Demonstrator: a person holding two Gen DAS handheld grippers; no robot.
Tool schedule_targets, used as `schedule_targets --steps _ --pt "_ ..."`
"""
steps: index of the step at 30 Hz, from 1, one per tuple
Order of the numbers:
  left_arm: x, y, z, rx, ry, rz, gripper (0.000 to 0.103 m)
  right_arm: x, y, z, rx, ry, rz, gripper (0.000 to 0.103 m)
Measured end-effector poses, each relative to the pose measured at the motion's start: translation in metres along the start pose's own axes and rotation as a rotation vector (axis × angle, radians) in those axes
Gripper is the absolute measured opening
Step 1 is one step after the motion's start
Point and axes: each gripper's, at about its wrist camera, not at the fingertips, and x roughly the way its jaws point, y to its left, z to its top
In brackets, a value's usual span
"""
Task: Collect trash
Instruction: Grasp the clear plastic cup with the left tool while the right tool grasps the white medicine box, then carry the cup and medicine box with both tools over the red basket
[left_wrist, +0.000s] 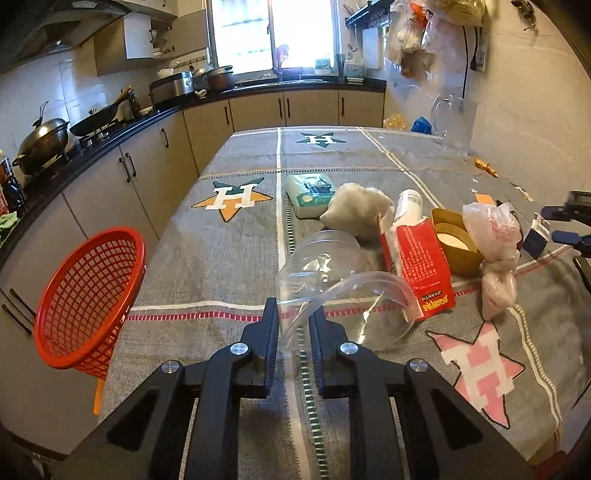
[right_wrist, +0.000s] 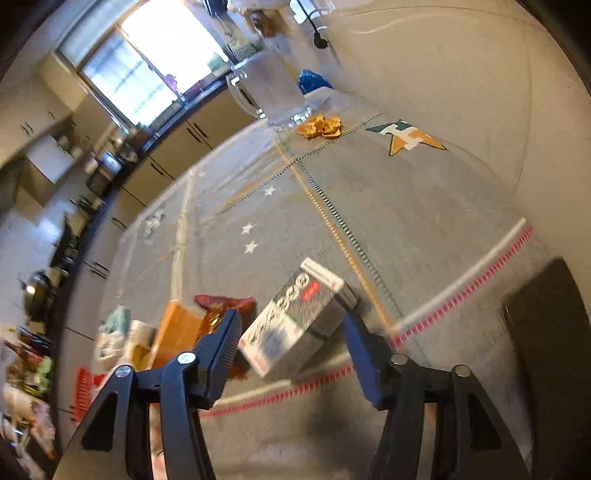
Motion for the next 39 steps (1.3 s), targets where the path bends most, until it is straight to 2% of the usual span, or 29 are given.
schedule_targets --steps 4,6,10,11,12,13,14,18,23,26,29,39 --pt "-0.001 -0.001 -0.001 0.009 -0.006 -0.002 0.015 0.019 0.012 0.007 -0.032 0.022 -0.096 0.065" --pt "0.000 0.001 -0.001 0.012 -0.005 -0.007 0.015 0.028 0.021 0.007 -0.075 0.044 -0.182 0.068" --pt "0.002 0.002 -0.002 0.019 0.000 -0.003 0.020 0.027 0.026 0.005 -0.112 0.030 -0.225 0.069" --pt "0.003 0.002 -0.002 0.020 0.004 0.002 0.021 0.025 0.027 0.003 -0.134 0.031 -0.231 0.066" --pt "0.004 0.003 -0.003 0.019 0.004 0.005 0.021 0.021 0.027 0.001 -0.148 0.031 -0.224 0.055" --pt "0.005 0.003 -0.003 0.018 0.005 0.008 0.021 0.019 0.027 0.000 -0.156 0.033 -0.220 0.054" --pt "0.006 0.004 -0.003 0.017 0.007 0.010 0.021 0.014 0.028 -0.004 -0.179 0.030 -0.214 0.047" --pt "0.010 0.007 -0.003 -0.004 0.012 0.004 0.022 0.001 0.029 -0.012 -0.212 -0.007 -0.181 0.041" --pt "0.006 0.012 0.000 -0.050 -0.010 -0.012 0.014 -0.018 0.036 -0.020 -0.219 -0.051 -0.099 0.041" --pt "0.000 0.012 0.001 -0.055 -0.028 -0.010 0.013 -0.030 0.048 -0.028 -0.247 -0.082 0.003 0.041" --pt "-0.003 0.014 0.001 -0.063 -0.031 -0.009 0.013 -0.041 0.063 -0.036 -0.285 -0.111 0.063 0.041" --pt "-0.032 0.022 0.003 -0.090 -0.109 -0.018 0.011 -0.060 0.096 -0.054 -0.356 -0.139 0.172 0.041"
